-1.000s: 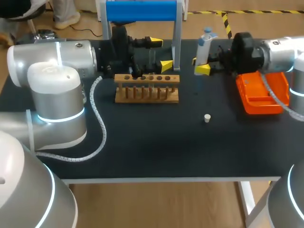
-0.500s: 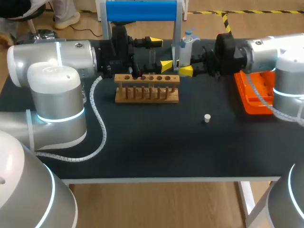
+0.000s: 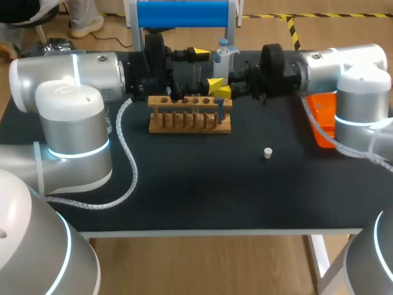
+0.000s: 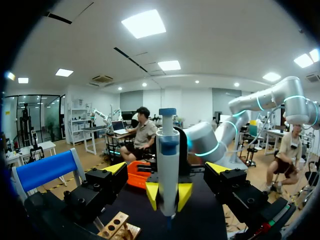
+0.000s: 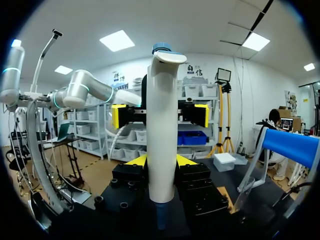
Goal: Invert the test tube, pick up the pipette, mount the tip to pipette, aspirate from beaker and dispense into the tube, eject the tip, return the pipette, and cap with the stopper.
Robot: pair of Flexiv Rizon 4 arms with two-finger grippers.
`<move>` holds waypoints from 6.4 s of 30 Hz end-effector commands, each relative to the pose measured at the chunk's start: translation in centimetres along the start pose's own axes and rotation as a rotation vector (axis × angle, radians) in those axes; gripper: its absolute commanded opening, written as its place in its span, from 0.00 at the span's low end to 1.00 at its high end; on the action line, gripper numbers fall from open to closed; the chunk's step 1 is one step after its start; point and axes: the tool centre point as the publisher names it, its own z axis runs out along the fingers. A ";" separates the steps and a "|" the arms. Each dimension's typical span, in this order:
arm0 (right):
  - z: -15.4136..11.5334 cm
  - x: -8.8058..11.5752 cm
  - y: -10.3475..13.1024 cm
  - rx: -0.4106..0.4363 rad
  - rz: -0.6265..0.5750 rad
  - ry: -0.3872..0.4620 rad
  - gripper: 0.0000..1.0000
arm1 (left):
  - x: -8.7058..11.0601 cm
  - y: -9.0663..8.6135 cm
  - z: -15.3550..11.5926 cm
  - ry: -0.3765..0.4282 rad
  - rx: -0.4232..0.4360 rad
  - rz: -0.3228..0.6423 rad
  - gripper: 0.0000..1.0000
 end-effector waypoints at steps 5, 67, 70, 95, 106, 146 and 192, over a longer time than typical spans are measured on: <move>1.2 -0.4 -0.1 0.000 -0.001 -0.005 0.00 | 0.0 0.1 0.2 -0.005 0.004 0.001 1.00; -10.8 -6.0 0.7 0.045 -0.026 -0.075 1.00 | 0.0 0.1 0.2 -0.005 0.004 0.001 0.00; -11.9 -8.0 0.8 0.061 -0.031 -0.110 1.00 | 0.0 0.1 0.2 -0.005 0.004 0.001 0.00; -11.1 -20.8 0.8 0.195 0.000 -0.278 1.00 | 0.0 0.1 0.2 -0.005 0.004 0.001 0.00; -10.0 -23.0 0.7 0.228 -0.016 -0.322 1.00 | 0.0 0.1 0.2 -0.005 0.004 0.001 0.00; -9.9 -22.8 1.1 0.225 -0.018 -0.323 1.00 | -3.7 0.3 -6.6 -0.151 -0.025 -0.034 0.00; -9.9 -22.8 1.1 0.225 -0.018 -0.323 1.00 | -25.8 1.9 -11.6 -0.684 -0.271 -0.239 0.00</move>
